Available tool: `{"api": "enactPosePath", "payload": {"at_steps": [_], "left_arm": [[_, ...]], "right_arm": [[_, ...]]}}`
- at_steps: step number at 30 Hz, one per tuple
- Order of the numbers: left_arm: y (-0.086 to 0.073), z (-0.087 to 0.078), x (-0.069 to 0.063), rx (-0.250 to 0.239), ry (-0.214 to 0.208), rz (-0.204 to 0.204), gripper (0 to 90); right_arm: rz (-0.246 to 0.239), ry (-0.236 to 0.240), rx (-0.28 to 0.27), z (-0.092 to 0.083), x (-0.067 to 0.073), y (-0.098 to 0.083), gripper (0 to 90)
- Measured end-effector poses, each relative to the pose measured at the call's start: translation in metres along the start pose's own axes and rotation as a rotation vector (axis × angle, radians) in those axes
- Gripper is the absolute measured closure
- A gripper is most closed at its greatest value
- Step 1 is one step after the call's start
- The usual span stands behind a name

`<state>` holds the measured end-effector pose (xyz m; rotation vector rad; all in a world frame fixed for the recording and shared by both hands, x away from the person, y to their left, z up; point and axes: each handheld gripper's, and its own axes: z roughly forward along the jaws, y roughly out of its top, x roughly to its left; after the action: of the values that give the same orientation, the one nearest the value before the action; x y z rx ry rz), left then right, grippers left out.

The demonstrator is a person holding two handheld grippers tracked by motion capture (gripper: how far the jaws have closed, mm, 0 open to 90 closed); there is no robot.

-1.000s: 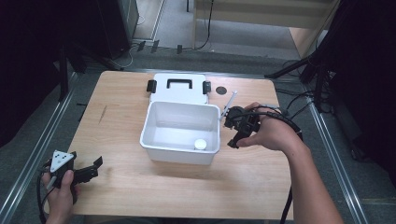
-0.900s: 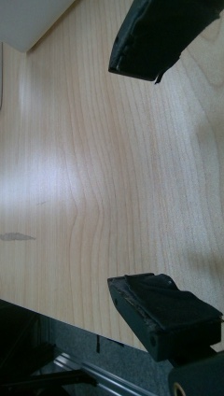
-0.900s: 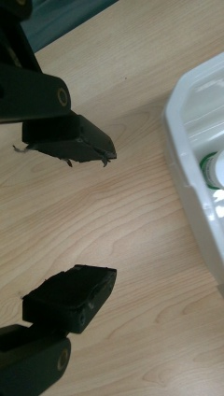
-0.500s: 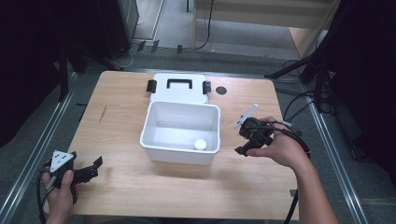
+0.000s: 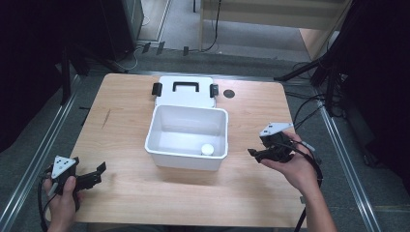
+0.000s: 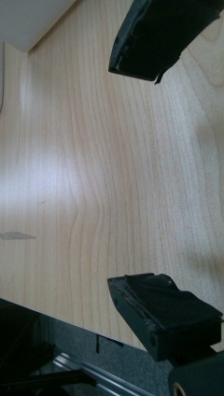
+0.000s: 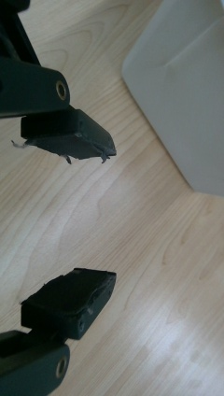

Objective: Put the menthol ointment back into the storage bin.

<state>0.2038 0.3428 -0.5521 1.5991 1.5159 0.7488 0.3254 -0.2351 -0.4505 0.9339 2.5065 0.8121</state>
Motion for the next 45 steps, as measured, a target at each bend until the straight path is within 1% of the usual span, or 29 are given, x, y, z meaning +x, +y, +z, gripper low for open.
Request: {"api": "enactPosePath", "payload": {"at_steps": [1, 2, 3, 4, 5, 6, 9, 11, 12, 13, 17, 18, 19, 20, 21, 22, 26, 31, 35, 36, 37, 38, 39, 40, 41, 42, 43, 45], "left_arm": [[0.0, 0.0, 0.0, 0.0, 0.0, 0.0, 1.6], [0.0, 0.0, 0.0, 0.0, 0.0, 0.0, 1.6], [0.0, 0.0, 0.0, 0.0, 0.0, 0.0, 1.6], [0.0, 0.0, 0.0, 0.0, 0.0, -0.001, 1.6], [0.0, 0.0, 0.0, -0.001, 0.0, -0.001, 1.6], [0.0, 0.0, 0.0, -0.001, 0.0, -0.001, 1.6], [0.0, 0.0, 0.0, -0.001, 0.0, -0.001, 1.6], [0.0, 0.0, 0.0, 0.002, 0.001, 0.001, 1.6], [0.0, 0.0, 0.0, 0.001, 0.001, 0.0, 1.6], [0.0, 0.0, 0.0, 0.001, 0.001, 0.001, 1.6], [0.0, 0.0, 0.0, 0.002, 0.002, 0.002, 1.6], [0.0, 0.0, 0.0, 0.002, 0.002, 0.003, 1.6], [0.0, 0.0, 0.0, 0.001, 0.002, 0.002, 1.6], [0.0, 0.0, 0.0, 0.001, 0.002, 0.002, 1.6], [0.0, 0.0, 0.0, 0.001, 0.002, 0.002, 1.6], [0.0, 0.0, 0.0, 0.001, 0.003, 0.002, 1.6], [0.0, 0.0, 0.0, 0.001, 0.002, 0.003, 1.6], [0.0, 0.0, 0.0, 0.0, 0.001, 0.004, 1.6], [0.0, 0.0, 0.0, 0.001, 0.002, 0.008, 1.6], [0.0, 0.0, 0.0, 0.002, 0.002, 0.008, 1.6], [0.0, 0.0, 0.0, 0.002, 0.002, 0.008, 1.6], [0.0, 0.0, 0.0, 0.002, 0.002, 0.008, 1.6], [0.0, 0.0, 0.0, 0.003, 0.002, 0.009, 1.6], [0.0, 0.0, 0.0, 0.003, 0.003, 0.012, 1.6], [0.0, 0.0, 0.0, 0.003, 0.003, 0.012, 1.6], [0.0, 0.0, -0.001, 0.003, 0.002, 0.011, 1.6], [0.0, 0.0, -0.001, 0.003, 0.002, 0.011, 1.6], [0.0, 0.0, 0.0, 0.003, 0.0, 0.01, 1.6]], "right_arm": [[0.0, 0.0, 0.0, 0.0, 0.0, 0.0, 34.3], [0.01, -0.011, -0.058, 0.002, 0.0, -0.008, 32.9], [0.003, -0.026, -0.085, 0.003, 0.0, -0.013, 32.9], [0.005, -0.045, -0.097, 0.004, 0.002, -0.017, 32.7], [0.008, -0.054, -0.106, 0.005, 0.003, -0.02, 32.0], [0.029, -0.064, -0.129, 0.005, 0.004, -0.025, 31.2], [0.08, -0.054, -0.193, 0.005, 0.004, -0.037, 30.4], [0.131, -0.049, -0.239, 0.004, 0.003, -0.045, 27.4], [0.148, -0.053, -0.262, 0.003, 0.002, -0.049, 26.2], [0.179, -0.057, -0.279, 0.002, 0.001, -0.053, 25.1], [0.234, -0.076, -0.345, -0.002, -0.004, -0.068, 20.0], [0.247, -0.073, -0.355, -0.003, -0.005, -0.072, 19.2], [0.264, -0.082, -0.36, -0.003, -0.005, -0.074, 18.5], [0.267, -0.096, -0.359, -0.003, -0.005, -0.077, 17.1], [0.267, -0.096, -0.359, -0.003, -0.005, -0.077, 17.1], [0.272, -0.111, -0.364, -0.004, -0.005, -0.083, 16.1], [0.286, -0.136, -0.379, -0.005, -0.003, -0.095, 15.3], [0.313, -0.147, -0.438, -0.008, -0.002, -0.115, 16.0], [0.35, -0.161, -0.467, -0.013, -0.005, -0.132, 16.5], [0.359, -0.168, -0.47, -0.014, -0.005, -0.136, 16.8], [0.359, -0.168, -0.47, -0.014, -0.005, -0.136, 16.8], [0.365, -0.179, -0.473, -0.015, -0.005, -0.14, 16.8], [0.375, -0.192, -0.478, -0.015, -0.005, -0.15, 17.1], [0.382, -0.197, -0.476, -0.016, -0.004, -0.154, 17.2], [0.382, -0.197, -0.476, -0.016, -0.004, -0.154, 17.2], [0.403, -0.194, -0.472, -0.015, -0.005, -0.162, 17.1], [0.403, -0.194, -0.472, -0.015, -0.005, -0.162, 17.1], [0.414, -0.221, -0.47, -0.019, -0.006, -0.169, 17.2]]}}
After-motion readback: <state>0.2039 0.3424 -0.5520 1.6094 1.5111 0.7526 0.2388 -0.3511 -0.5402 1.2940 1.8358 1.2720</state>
